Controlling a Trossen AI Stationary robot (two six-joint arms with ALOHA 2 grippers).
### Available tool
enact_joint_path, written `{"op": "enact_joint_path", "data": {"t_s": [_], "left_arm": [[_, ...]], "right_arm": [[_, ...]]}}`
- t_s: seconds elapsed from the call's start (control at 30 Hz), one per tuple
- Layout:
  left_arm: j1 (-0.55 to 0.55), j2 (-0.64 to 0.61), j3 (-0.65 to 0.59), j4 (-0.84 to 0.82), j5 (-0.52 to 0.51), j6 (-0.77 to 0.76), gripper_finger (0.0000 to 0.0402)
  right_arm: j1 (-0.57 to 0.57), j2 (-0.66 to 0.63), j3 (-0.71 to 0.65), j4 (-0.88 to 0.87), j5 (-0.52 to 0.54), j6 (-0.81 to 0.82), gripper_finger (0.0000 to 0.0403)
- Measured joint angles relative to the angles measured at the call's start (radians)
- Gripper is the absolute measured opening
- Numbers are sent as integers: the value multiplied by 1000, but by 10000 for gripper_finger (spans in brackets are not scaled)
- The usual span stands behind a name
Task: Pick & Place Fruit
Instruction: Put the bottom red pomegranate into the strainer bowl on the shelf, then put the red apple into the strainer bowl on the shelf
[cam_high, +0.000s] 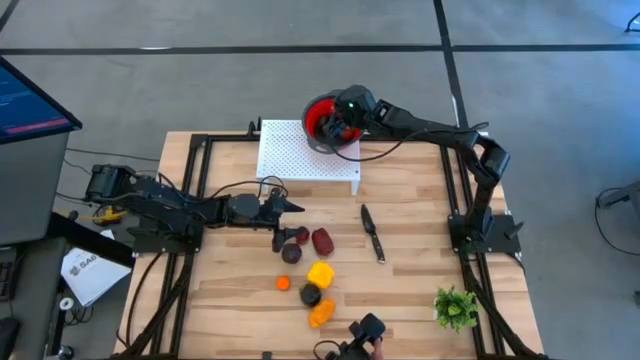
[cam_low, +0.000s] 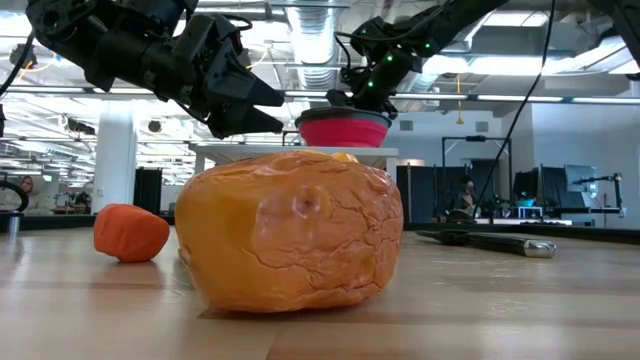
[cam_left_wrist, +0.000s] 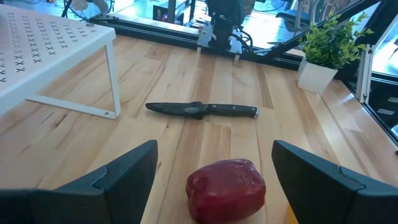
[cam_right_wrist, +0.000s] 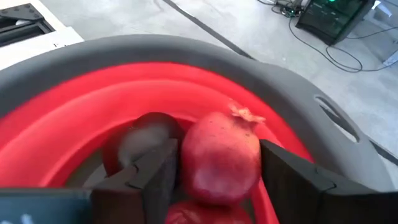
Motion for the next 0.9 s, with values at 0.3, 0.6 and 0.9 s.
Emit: {"op": "enact_joint_path", "data": {"t_s": [0.3, 0.6, 0.9], "left_arm": [[0, 0, 0, 1, 0, 0, 308], [0, 0, 0, 3, 0, 0, 308], [0, 0, 0, 2, 0, -8, 308]], "right_arm": [[1, -1, 0, 0, 1, -37, 257], [66, -118, 0, -9, 3, -125, 249], [347, -325, -104, -47, 110, -257, 209]]}}
